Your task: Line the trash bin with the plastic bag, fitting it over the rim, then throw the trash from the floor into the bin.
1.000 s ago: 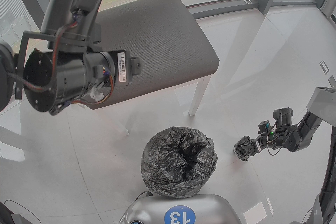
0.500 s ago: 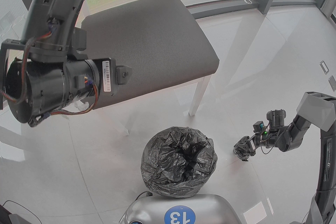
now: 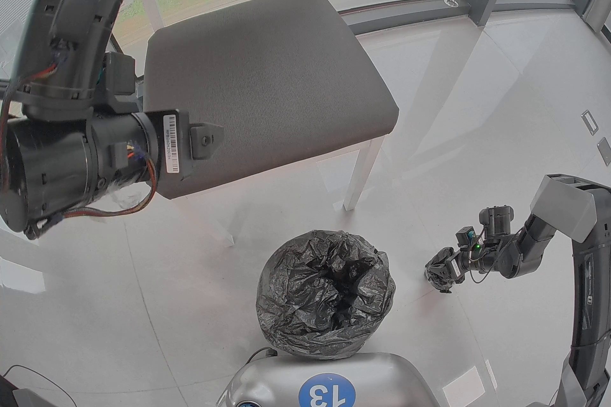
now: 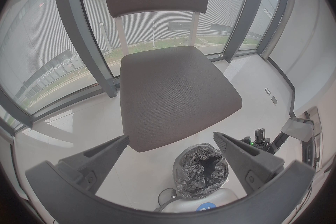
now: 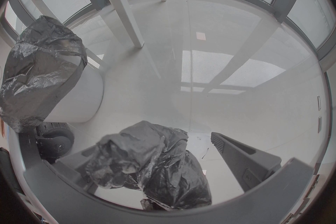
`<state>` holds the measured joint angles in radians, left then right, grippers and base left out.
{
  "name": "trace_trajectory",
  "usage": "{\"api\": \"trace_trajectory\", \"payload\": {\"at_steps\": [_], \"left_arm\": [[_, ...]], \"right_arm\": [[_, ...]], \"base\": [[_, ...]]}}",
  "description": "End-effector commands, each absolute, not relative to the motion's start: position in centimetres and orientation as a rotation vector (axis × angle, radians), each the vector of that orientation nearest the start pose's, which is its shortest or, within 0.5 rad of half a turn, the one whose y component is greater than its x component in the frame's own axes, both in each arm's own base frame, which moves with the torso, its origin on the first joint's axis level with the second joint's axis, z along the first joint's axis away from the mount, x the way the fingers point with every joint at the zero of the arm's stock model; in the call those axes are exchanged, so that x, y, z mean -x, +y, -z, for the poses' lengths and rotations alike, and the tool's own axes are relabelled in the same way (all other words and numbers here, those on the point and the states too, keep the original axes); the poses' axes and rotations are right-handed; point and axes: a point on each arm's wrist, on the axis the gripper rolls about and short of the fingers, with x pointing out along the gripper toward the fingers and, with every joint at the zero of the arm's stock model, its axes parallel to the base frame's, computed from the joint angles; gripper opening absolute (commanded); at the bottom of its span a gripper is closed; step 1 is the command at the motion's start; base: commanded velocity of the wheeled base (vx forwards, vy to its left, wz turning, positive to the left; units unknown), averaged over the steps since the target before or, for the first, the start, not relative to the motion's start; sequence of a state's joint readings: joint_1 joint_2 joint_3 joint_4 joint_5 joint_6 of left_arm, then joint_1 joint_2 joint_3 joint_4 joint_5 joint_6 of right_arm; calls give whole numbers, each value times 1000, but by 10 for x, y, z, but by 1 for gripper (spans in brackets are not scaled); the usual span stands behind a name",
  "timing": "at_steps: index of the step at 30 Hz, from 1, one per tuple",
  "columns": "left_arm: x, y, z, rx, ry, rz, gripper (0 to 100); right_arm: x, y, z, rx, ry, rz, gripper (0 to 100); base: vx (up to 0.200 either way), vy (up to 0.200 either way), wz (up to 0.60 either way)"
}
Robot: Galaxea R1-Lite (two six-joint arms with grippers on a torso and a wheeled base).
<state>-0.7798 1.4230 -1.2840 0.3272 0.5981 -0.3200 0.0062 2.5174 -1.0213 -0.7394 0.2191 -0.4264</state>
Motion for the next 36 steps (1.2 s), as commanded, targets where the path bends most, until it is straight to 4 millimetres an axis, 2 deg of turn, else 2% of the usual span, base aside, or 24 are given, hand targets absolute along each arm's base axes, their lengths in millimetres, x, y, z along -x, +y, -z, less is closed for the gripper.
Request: {"api": "trace_trajectory", "payload": {"at_steps": [1,14,16,17,21,23,25,29,31,33,34,35,36], "left_arm": [[-166,-147,-306,29,371,121,100],[-162,-144,-294,27,399,117,100],[-163,-145,-290,37,409,113,100],[-163,-145,-290,41,409,113,100],[-165,-149,-284,59,434,103,100],[-166,-149,-278,58,449,92,100],[-166,-147,-267,41,484,78,100],[-162,-144,-256,18,515,79,100],[-160,-143,-253,3,522,84,100],[-153,-140,-250,-17,527,101,100],[-153,-140,-250,-17,527,101,100],[-146,-136,-247,-34,529,114,100],[-144,-134,-246,-38,531,112,100]], "right_arm": [[-408,7,67,321,700,-371,0],[-403,7,61,324,693,-371,0],[-399,8,38,331,653,-365,0],[-397,8,32,332,646,-363,0],[-370,14,-32,355,543,-362,0],[-356,24,-52,374,506,-384,0],[-339,38,-84,395,429,-415,0],[-314,64,-123,423,316,-452,0],[-306,69,-134,434,283,-446,0],[-295,77,-154,441,221,-454,0],[-295,77,-154,441,221,-454,0],[-283,81,-174,447,171,-467,0],[-278,83,-181,448,163,-475,0]], "base": [[0,0,0],[0,0,0],[0,0,0],[0,0,0],[0,0,0],[0,0,0],[0,0,0],[0,0,0],[0,0,0],[0,0,0],[0,0,0],[0,0,0],[0,0,0]]}}
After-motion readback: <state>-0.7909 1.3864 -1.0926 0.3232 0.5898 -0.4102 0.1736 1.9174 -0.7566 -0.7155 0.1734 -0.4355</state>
